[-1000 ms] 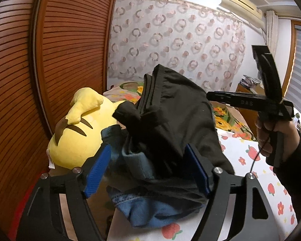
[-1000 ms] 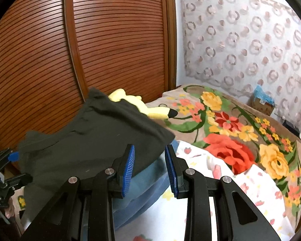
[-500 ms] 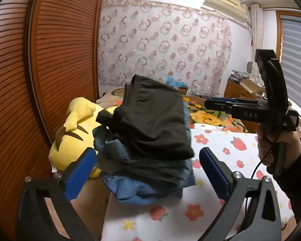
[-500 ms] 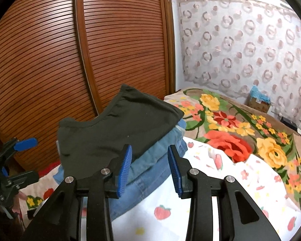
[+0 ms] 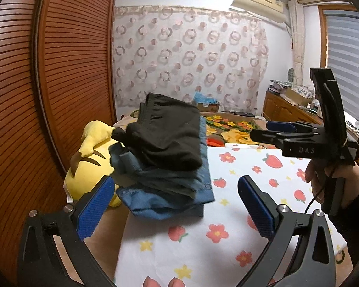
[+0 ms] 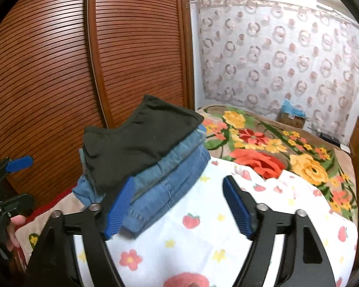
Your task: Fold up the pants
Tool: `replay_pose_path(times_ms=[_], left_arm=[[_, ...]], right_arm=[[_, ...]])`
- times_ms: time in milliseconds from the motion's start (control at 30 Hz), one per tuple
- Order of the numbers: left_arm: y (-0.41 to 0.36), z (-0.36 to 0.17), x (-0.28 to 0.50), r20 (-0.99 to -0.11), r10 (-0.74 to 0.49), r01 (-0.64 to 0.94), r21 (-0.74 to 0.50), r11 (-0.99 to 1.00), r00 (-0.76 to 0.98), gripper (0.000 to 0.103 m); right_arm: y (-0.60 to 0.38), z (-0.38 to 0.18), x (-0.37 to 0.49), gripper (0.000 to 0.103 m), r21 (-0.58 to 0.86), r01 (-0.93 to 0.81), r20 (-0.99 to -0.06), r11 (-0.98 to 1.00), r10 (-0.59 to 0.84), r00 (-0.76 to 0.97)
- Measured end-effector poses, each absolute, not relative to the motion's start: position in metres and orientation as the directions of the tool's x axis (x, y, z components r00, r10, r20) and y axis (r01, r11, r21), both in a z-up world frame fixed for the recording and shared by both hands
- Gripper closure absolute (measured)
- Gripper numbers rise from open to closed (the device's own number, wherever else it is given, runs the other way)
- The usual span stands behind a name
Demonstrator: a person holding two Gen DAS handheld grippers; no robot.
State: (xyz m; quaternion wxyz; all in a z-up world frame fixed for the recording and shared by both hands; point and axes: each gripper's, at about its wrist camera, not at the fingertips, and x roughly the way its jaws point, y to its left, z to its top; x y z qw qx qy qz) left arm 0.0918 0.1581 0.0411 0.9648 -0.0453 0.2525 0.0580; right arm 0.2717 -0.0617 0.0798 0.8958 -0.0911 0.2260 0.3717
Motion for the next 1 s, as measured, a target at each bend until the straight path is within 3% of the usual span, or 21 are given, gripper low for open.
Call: replay_pose_path(times_ms=[1000], left_arm=[[0.078, 0.027, 0.056, -0.523, -0.036, -0.012, -0.089, 0.996, 0.852, 0.0]], right_arm=[[-0.139, 0.08, 0.109, 0.021, 0.028, -0.497, -0.416, 0.867, 0.463, 0.783]])
